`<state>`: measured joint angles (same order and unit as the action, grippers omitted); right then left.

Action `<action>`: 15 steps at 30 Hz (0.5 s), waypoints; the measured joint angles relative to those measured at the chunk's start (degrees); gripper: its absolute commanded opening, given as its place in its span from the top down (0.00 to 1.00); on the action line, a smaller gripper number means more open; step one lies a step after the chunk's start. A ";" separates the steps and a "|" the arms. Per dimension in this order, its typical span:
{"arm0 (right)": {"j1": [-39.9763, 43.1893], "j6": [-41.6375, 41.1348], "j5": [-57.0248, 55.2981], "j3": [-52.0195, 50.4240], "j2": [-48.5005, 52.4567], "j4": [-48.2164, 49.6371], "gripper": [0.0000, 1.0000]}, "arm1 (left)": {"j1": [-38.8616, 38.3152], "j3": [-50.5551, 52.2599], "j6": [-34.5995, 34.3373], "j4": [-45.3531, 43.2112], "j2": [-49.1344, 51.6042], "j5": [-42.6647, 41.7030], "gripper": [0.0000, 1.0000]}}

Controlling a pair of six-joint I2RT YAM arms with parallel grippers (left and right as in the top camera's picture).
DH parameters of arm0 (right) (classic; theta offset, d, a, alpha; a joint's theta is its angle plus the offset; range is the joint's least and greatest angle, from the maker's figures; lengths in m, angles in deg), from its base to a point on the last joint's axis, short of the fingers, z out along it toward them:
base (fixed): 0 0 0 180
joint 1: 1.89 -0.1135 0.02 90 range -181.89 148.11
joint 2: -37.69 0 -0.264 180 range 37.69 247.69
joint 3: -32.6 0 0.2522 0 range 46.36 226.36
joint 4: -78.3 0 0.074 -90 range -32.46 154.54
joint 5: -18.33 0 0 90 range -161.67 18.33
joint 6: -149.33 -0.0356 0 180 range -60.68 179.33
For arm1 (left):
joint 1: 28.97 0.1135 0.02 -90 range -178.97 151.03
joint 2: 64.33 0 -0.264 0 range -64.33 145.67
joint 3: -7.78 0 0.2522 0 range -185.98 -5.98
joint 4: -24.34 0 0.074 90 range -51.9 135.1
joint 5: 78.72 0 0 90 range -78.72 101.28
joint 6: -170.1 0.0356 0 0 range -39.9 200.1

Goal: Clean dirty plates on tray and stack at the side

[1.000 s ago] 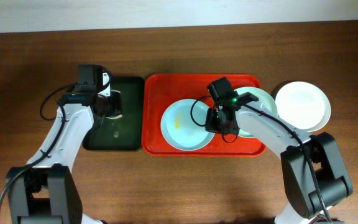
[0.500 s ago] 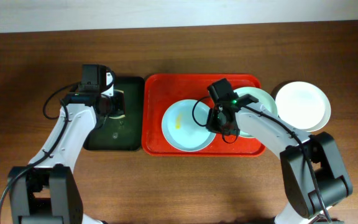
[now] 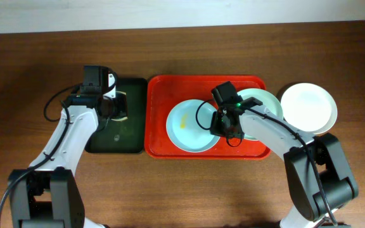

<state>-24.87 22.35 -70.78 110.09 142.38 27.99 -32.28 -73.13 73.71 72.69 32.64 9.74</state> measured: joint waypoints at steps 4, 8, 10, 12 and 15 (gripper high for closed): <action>-0.04 3.43 0.72 0.00 0.07 1.49 0.96 | -0.02 0.00 0.00 0.00 0.00 -0.02 1.00; -0.11 5.77 1.09 0.00 0.15 2.01 0.96 | 0.00 0.00 0.00 0.02 0.00 0.00 1.00; -0.11 6.14 1.11 0.00 0.15 2.10 0.96 | -0.02 0.00 0.00 0.04 0.00 -0.02 1.00; -0.11 6.38 1.22 0.00 0.15 2.14 0.96 | 0.00 0.00 0.00 0.15 0.00 0.00 1.00; -0.15 6.82 1.33 0.00 0.15 2.16 0.96 | -0.02 -0.02 -0.04 1.64 0.00 0.00 1.00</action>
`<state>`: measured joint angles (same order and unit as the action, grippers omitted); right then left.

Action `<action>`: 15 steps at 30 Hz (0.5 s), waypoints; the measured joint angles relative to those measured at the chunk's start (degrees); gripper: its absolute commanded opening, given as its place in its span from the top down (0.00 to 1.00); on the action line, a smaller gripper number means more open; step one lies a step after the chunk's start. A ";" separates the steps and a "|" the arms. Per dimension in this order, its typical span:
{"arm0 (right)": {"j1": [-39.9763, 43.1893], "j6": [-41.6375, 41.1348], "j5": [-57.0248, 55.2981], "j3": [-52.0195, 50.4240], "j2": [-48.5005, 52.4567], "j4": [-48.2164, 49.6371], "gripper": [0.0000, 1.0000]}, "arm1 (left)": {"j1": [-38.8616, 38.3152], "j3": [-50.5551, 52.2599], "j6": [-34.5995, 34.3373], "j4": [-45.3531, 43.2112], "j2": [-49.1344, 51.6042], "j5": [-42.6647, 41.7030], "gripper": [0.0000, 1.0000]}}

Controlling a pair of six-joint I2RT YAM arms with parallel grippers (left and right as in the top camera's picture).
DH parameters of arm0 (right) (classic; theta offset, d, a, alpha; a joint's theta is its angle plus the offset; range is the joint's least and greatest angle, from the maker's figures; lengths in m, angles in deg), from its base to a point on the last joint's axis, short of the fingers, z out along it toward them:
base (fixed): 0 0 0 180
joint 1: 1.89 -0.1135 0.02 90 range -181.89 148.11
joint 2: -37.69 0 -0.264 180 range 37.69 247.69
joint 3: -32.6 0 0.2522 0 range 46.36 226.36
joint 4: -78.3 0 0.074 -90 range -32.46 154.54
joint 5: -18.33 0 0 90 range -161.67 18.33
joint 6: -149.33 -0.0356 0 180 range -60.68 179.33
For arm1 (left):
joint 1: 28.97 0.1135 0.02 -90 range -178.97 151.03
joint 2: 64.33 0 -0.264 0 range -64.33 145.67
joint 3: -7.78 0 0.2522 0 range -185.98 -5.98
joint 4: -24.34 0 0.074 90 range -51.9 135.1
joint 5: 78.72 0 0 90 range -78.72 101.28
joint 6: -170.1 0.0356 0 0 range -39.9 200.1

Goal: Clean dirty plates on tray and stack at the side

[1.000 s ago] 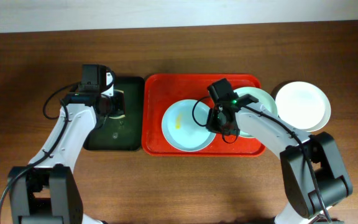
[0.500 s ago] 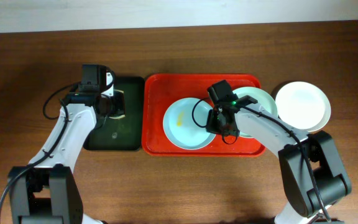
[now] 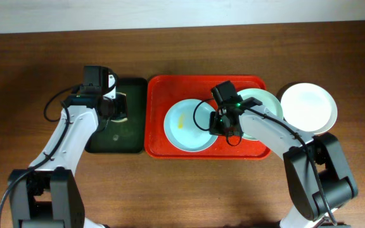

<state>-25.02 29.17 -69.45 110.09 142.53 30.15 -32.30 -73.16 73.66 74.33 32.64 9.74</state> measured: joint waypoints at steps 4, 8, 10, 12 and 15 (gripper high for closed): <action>-0.07 0.35 0.20 0.00 0.00 0.02 0.96 | 0.00 -3.69 0.00 6.99 0.13 0.13 1.00; -0.11 0.44 0.22 -0.09 0.00 0.22 0.96 | -0.22 -14.01 0.00 16.65 0.42 0.48 1.00; -0.15 0.59 0.22 -0.11 0.00 0.22 0.96 | -0.81 -19.63 0.00 20.39 0.44 0.61 1.00; -0.42 1.29 0.20 -0.11 0.00 0.24 0.96 | -2.23 -24.17 0.00 23.98 0.72 0.70 1.00; -1.49 2.14 0.20 -0.11 0.00 0.39 0.96 | -4.68 -25.64 0.00 24.76 2.12 0.44 1.00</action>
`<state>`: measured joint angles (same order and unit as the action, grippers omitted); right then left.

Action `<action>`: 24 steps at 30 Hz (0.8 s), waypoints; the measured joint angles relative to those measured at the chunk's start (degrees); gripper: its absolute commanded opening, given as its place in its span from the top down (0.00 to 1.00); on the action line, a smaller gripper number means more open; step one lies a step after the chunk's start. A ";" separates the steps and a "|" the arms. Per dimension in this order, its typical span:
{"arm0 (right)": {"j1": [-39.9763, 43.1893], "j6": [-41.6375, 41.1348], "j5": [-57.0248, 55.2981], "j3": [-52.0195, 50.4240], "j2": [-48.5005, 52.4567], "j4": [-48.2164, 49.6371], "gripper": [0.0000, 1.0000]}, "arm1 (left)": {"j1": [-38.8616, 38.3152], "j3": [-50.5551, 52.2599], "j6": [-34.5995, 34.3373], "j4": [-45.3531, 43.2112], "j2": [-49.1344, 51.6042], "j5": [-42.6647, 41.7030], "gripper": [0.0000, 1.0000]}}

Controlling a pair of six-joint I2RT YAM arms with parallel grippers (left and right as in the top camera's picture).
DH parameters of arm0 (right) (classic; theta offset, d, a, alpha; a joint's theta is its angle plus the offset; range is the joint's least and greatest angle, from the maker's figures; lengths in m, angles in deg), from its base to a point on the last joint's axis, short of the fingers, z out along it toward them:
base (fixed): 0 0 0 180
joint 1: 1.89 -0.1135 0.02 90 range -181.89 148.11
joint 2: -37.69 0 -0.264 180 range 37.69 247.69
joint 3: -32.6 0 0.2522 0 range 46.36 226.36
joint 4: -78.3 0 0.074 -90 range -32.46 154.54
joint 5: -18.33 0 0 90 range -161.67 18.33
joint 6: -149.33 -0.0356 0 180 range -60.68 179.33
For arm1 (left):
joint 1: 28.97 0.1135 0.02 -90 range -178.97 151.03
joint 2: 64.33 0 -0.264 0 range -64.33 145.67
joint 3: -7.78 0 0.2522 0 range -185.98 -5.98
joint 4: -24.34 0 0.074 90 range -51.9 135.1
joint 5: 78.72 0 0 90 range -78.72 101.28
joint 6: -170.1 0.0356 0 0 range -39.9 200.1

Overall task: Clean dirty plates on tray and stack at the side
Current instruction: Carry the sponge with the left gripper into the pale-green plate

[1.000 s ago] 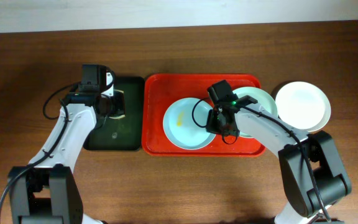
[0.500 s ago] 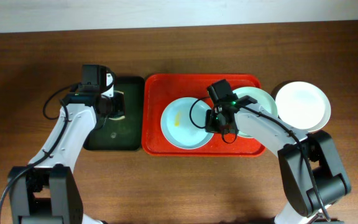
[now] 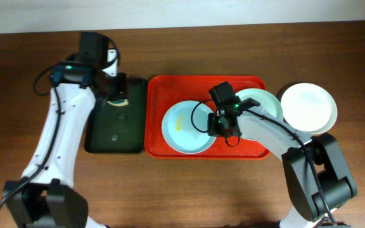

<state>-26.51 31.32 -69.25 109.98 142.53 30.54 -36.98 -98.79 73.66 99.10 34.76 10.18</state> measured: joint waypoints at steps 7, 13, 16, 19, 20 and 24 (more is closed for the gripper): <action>-1.09 1.01 0.00 0.00 0.00 0.04 0.96 | -8.61 0.02 -0.04 0.11 8.13 -4.76 1.00; -1.09 1.05 0.00 0.00 0.02 0.09 0.96 | -14.93 0.02 -1.16 -1.53 15.37 -5.66 1.00; -1.09 1.05 0.02 0.00 0.00 0.11 0.96 | -16.98 0.02 -2.82 -2.69 17.75 -5.84 1.00; -1.09 1.07 0.02 0.00 0.00 0.11 0.96 | -18.32 0.02 -4.15 -3.52 18.58 -5.79 1.00; -1.09 1.09 0.02 0.00 0.00 0.11 0.96 | -18.58 0.02 -4.81 -3.54 18.58 -5.75 1.00; -1.09 1.05 0.00 0.00 0.00 0.11 0.96 | -19.41 0.02 -9.22 -3.54 18.58 -2.86 1.00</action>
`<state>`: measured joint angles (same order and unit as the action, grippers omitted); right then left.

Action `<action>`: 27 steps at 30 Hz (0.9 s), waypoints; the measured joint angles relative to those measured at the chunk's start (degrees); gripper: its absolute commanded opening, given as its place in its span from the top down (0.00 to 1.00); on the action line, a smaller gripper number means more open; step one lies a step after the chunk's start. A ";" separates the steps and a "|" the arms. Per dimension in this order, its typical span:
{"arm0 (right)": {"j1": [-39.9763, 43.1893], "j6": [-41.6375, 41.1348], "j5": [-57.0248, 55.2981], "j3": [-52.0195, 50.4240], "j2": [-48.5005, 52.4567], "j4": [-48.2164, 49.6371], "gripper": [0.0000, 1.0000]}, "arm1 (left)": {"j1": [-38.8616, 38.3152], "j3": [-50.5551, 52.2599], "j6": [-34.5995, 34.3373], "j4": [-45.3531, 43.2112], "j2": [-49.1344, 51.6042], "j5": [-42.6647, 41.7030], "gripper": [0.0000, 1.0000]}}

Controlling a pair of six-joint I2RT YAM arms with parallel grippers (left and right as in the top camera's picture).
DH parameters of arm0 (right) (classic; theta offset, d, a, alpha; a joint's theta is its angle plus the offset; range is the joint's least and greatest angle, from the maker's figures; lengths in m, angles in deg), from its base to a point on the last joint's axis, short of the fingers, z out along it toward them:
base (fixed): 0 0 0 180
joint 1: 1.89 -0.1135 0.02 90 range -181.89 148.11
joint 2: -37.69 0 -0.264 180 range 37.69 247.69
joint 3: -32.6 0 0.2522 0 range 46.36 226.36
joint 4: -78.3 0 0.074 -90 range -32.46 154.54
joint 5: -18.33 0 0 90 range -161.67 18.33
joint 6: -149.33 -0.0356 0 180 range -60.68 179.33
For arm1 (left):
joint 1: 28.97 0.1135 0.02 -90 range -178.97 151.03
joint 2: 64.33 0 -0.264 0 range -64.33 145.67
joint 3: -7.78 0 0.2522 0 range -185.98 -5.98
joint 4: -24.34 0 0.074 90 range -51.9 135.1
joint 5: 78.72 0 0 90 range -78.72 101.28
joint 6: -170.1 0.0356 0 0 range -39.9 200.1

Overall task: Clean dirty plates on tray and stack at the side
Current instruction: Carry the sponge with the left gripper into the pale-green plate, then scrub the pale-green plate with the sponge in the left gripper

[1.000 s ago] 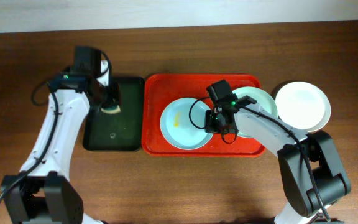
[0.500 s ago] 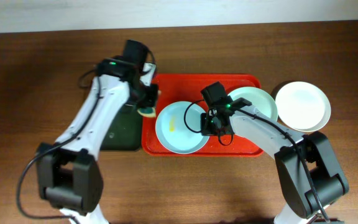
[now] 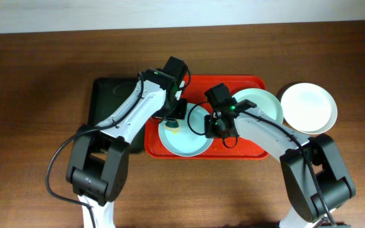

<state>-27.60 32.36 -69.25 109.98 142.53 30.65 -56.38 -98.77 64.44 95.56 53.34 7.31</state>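
Observation:
A light blue plate lies at the left of the red tray. My left gripper is down over the plate's left part, shut on a small yellow-green sponge that touches the plate. My right gripper is shut on the plate's right rim. A pale green plate lies at the tray's right end, partly under the right arm. White plates are stacked on the table just right of the tray.
A dark green tray lies left of the red one, with the left arm crossing its right side. Brown tabletop surrounds both trays. The pale wall edge runs along the back.
My left gripper has moved from the top of the dark green tray to the light blue plate, sponge in it. The plate and my right gripper sit slightly further left.
At first my left gripper was low over the dark green tray and my right gripper held the blue plate's right rim. The plate shifted a little left at each moment. The left gripper then stood higher at the dark tray's top, and now rests on the plate.

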 measured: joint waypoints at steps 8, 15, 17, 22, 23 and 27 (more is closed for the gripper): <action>0.00 0.02 0.00 0.00 0.00 0.02 0.96 | -0.76 2.47 -4.37 -2.67 0.00 2.93 1.00; 0.00 0.00 0.00 -0.04 0.00 0.11 0.96 | -0.76 9.60 -6.51 -10.43 0.00 3.13 1.00; 0.00 0.00 0.00 -0.04 0.02 0.11 0.96 | -0.83 11.13 -6.82 -12.55 -0.11 3.13 1.00; 0.00 0.02 0.00 -0.04 0.00 0.11 0.96 | -0.92 14.67 -7.10 -16.20 -1.86 2.34 1.00; 0.00 0.02 -0.02 -0.04 0.02 0.13 0.96 | -0.81 14.75 -6.64 -16.39 -1.90 1.53 1.00; 0.00 0.00 -0.17 -0.04 0.02 0.11 0.96 | -0.28 15.10 -4.22 -17.49 -1.90 -3.52 1.00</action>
<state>-27.60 32.36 -69.43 109.93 142.55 30.76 -56.67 -83.67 60.22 78.07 51.44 3.79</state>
